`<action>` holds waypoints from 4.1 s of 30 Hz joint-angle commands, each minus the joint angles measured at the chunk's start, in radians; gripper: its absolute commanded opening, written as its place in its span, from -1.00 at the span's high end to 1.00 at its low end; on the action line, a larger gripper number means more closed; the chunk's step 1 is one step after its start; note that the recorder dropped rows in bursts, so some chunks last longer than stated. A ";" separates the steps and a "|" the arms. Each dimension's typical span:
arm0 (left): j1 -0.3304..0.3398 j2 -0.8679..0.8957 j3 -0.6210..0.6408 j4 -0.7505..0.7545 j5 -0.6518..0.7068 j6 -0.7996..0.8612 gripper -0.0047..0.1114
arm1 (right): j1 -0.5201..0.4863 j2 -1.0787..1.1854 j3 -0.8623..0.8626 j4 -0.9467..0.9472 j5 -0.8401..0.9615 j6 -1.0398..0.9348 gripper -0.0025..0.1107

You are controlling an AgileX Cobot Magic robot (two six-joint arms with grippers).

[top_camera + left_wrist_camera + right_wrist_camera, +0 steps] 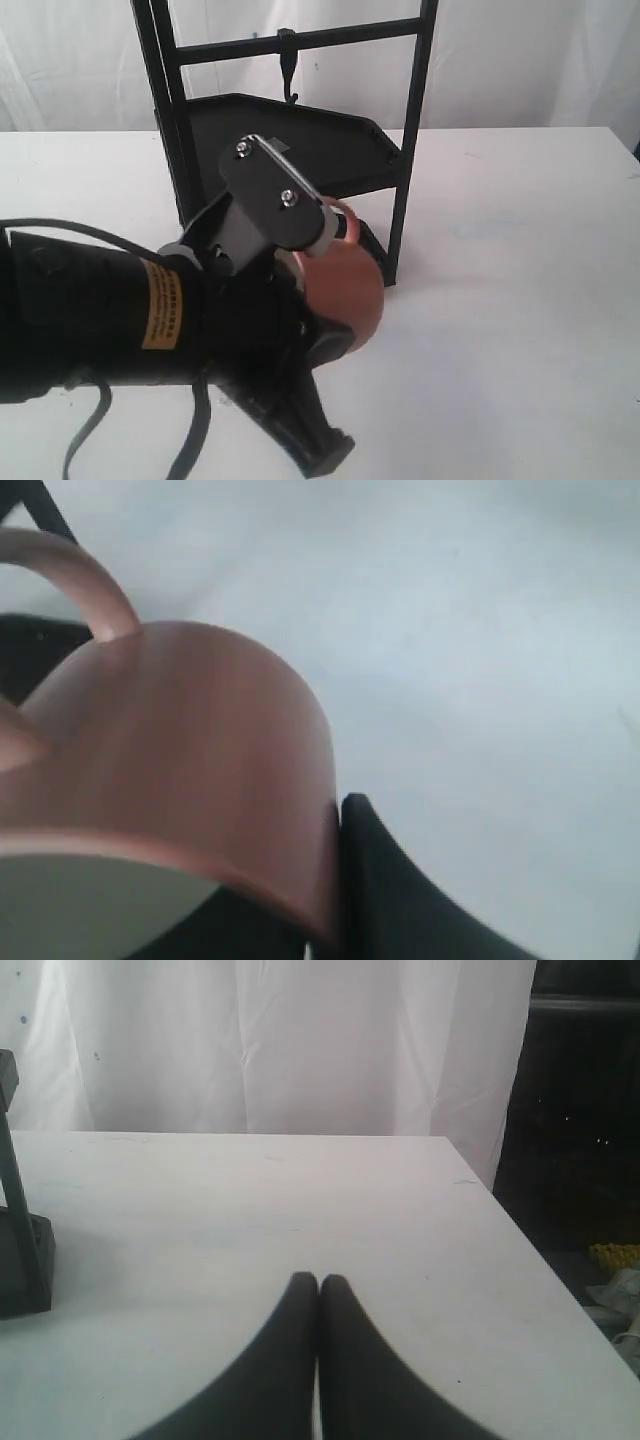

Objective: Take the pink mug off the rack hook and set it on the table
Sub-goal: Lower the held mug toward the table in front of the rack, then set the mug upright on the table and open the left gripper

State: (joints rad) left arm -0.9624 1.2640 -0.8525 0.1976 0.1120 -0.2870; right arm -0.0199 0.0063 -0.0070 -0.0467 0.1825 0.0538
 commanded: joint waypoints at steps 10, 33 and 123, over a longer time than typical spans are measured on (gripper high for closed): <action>0.020 0.025 -0.151 -0.044 0.656 0.203 0.92 | 0.001 -0.006 0.007 -0.003 -0.004 0.007 0.96; 0.126 0.330 -0.149 -0.070 0.535 0.314 0.92 | 0.001 -0.006 0.007 -0.003 -0.004 0.007 0.96; 0.160 -1.142 0.410 -0.228 0.481 0.153 0.92 | 0.001 -0.006 0.007 -0.003 -0.004 0.007 0.96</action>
State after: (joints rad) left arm -0.8037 0.2036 -0.4663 -0.0103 0.6092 -0.1251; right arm -0.0199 0.0063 -0.0070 -0.0467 0.1825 0.0598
